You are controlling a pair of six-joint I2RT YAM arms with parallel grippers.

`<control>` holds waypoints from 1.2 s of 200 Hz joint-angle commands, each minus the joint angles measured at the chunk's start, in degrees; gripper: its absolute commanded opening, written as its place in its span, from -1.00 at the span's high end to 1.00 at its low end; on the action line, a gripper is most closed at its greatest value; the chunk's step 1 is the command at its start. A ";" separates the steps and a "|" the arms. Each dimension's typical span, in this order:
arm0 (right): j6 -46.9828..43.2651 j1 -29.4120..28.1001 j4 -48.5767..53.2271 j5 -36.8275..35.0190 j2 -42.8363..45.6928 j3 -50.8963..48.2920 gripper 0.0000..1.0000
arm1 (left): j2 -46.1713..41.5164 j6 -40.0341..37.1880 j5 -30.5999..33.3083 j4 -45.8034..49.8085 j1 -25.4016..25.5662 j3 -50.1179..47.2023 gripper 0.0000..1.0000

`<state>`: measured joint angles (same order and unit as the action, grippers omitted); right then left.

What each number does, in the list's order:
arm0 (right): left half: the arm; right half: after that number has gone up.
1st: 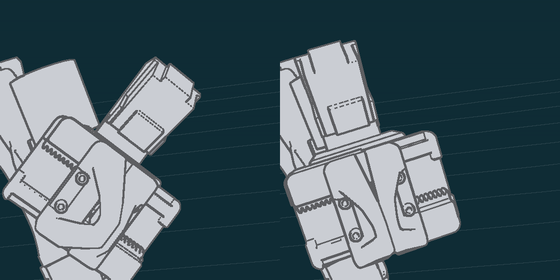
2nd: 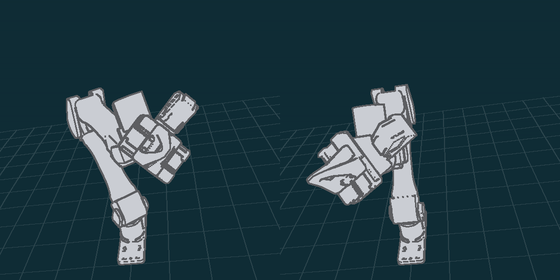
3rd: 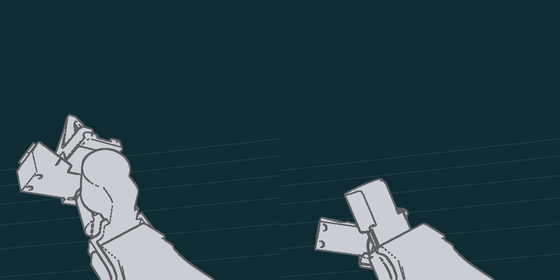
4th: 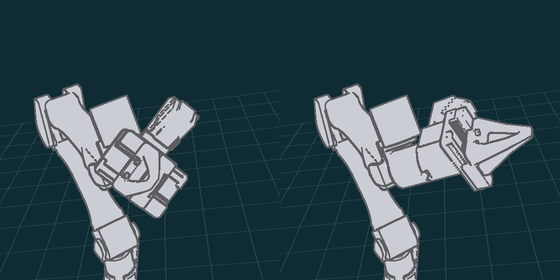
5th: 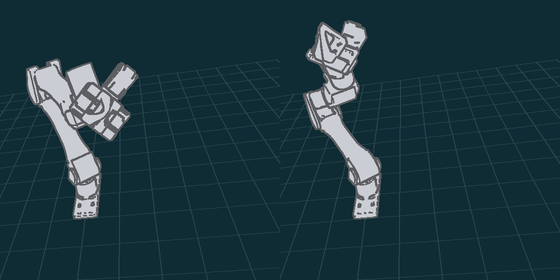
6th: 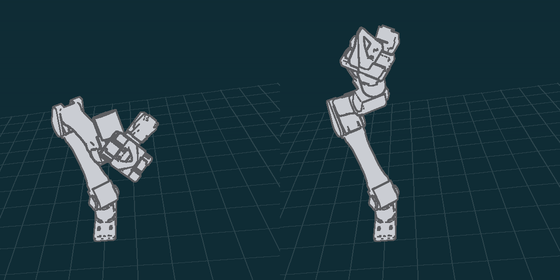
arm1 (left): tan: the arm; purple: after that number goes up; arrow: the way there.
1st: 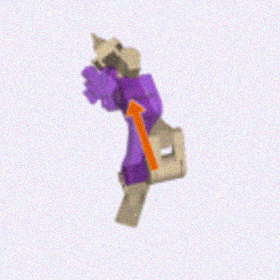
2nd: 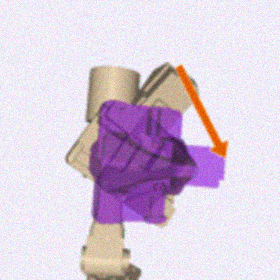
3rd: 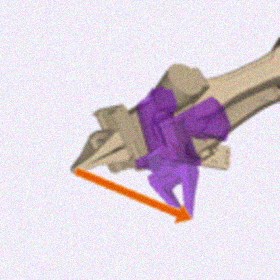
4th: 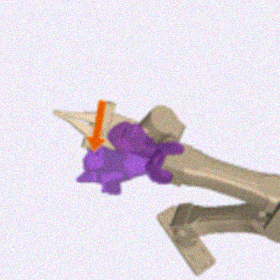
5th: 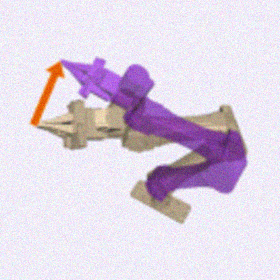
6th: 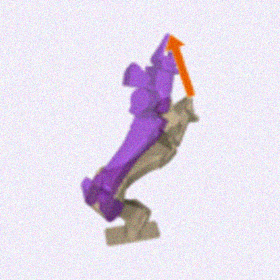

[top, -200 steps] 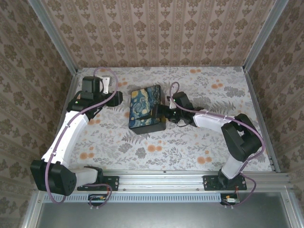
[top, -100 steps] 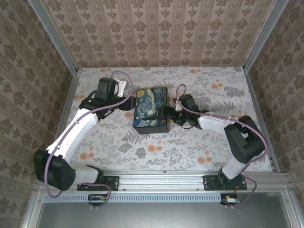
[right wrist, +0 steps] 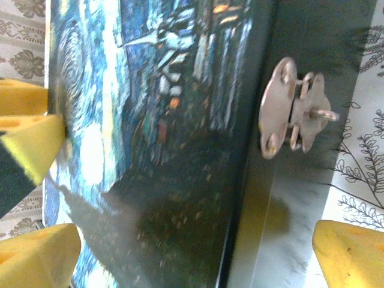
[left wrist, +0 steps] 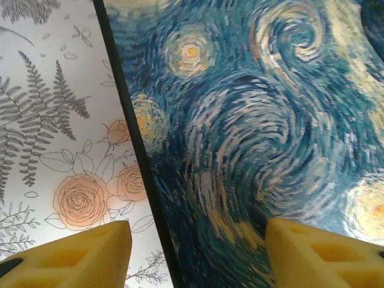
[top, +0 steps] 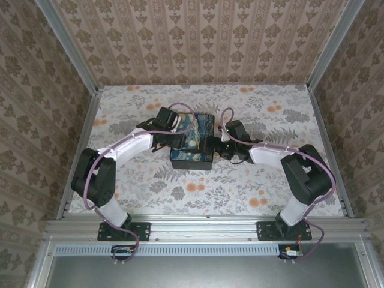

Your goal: Unlock the padlock with the key

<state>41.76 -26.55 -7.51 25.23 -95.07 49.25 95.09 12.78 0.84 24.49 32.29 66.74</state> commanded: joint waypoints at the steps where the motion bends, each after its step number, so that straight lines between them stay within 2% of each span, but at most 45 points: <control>1: -4.22 1.46 3.04 -1.25 7.85 -0.04 -1.00 | 2.21 0.57 3.90 -0.42 -0.36 2.07 -0.22; 33: -7.64 4.53 7.43 -3.11 17.03 0.81 -1.00 | 2.12 1.90 3.18 -1.58 -2.64 0.86 -0.21; 57: -10.96 7.54 11.85 -5.90 22.46 0.66 -1.00 | -3.67 3.62 0.35 -4.55 -5.24 -2.26 -0.29; 63: -11.90 8.45 12.35 -7.13 23.83 -0.02 -1.00 | -5.93 3.36 0.74 -5.07 -5.74 -3.23 -0.36; 66: -12.49 9.00 12.53 -7.80 24.40 -0.46 -1.00 | -7.00 3.27 1.05 -5.28 -5.84 -3.74 -0.56; 70: -13.36 9.68 12.92 -9.01 25.31 -1.02 -1.00 | -8.29 3.00 1.28 -5.60 -5.89 -4.32 -0.92; 74: -14.37 10.40 13.38 -10.76 26.23 -1.61 -1.00 | -9.89 2.82 1.70 -5.89 -7.63 -5.07 -0.99; 96: -20.58 12.99 13.81 -26.41 31.71 -6.45 -1.00 | -18.15 1.94 3.34 -7.55 -12.96 -10.71 -0.99; 115: -29.07 14.55 5.04 -38.33 37.33 -14.91 -1.00 | -26.82 -1.53 6.50 -13.77 -18.09 -19.75 -1.00; 131: -33.23 17.46 -3.13 -44.07 40.39 -21.37 -1.00 | -34.39 -6.95 9.09 -22.79 -21.38 -29.11 -1.00; 143: -32.73 21.48 -5.93 -44.08 40.04 -24.04 -1.00 | -38.04 -7.27 14.66 -25.61 -23.97 -33.58 -1.00; 157: -30.35 25.51 -10.25 -42.09 37.36 -26.48 -1.00 | -39.53 -7.09 16.13 -27.12 -28.85 -37.38 -1.00; 178: -29.09 26.63 -22.50 -39.65 31.56 -30.71 -1.00 | -38.79 -6.68 21.31 -34.18 -31.59 -43.04 -1.00; 218: -34.38 26.76 -41.31 -38.79 18.93 -31.03 -1.00 | -32.28 -11.35 16.59 -53.24 -32.61 -48.81 -1.00; 226: -33.47 27.92 -39.75 -36.56 16.02 -29.24 -1.00 | -30.56 -12.27 13.58 -56.90 -33.75 -49.96 -1.00; 232: -34.42 28.01 -42.31 -35.93 12.60 -28.64 -1.00 | -29.13 -12.26 11.34 -60.18 -34.97 -50.74 -1.00; 240: -36.82 27.07 -40.83 -32.38 12.06 -28.10 -1.00 | -27.73 -11.50 8.22 -62.87 -36.47 -51.00 -1.00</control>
<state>9.91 0.64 -39.40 -12.64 -78.26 18.37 63.96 3.49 15.79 -22.17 -0.93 17.72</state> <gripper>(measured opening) 0.999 0.997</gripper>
